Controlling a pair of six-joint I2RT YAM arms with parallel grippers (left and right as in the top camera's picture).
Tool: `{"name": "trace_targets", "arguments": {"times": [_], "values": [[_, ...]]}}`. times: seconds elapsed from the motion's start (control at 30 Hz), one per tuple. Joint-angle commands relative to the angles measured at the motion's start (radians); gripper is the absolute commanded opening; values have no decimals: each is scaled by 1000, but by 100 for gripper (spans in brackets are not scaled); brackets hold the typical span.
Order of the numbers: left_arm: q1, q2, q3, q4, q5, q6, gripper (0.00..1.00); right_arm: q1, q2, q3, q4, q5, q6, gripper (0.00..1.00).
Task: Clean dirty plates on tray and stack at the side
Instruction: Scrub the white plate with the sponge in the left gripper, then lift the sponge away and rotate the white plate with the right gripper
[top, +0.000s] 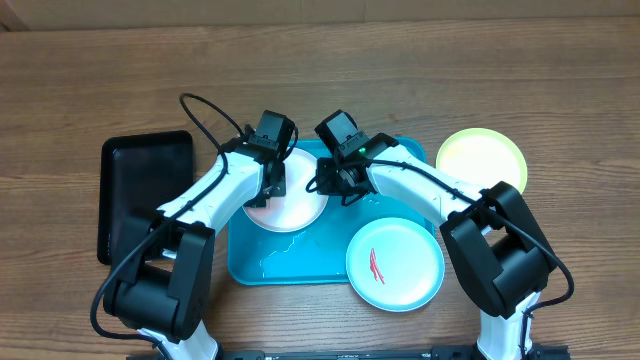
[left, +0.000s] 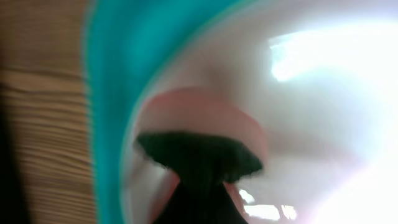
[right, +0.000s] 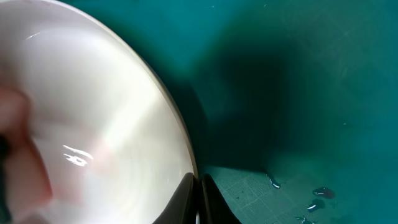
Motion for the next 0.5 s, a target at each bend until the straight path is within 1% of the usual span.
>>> {"name": "trace_targets", "arguments": {"times": [0.0, 0.07, 0.13, 0.23, 0.37, 0.47], "values": [[0, 9, 2, -14, 380, 197, 4, 10, 26, -5, -8, -15, 0, 4], [5, 9, 8, -15, 547, 289, 4, 10, 27, -4, -9, -39, -4, 4], [19, 9, 31, -18, 614, 306, 4, 10, 27, -5, -13, -63, -5, 4], [56, 9, 114, -18, 606, 306, 4, 11, 27, -5, -17, -111, -30, 4], [146, 9, 298, -40, 589, 299, 4, 11, 26, -5, -32, -122, -29, 4], [208, 9, 427, -94, 534, 235, 4, 10, 26, -4, -36, -122, -29, 4]]}}
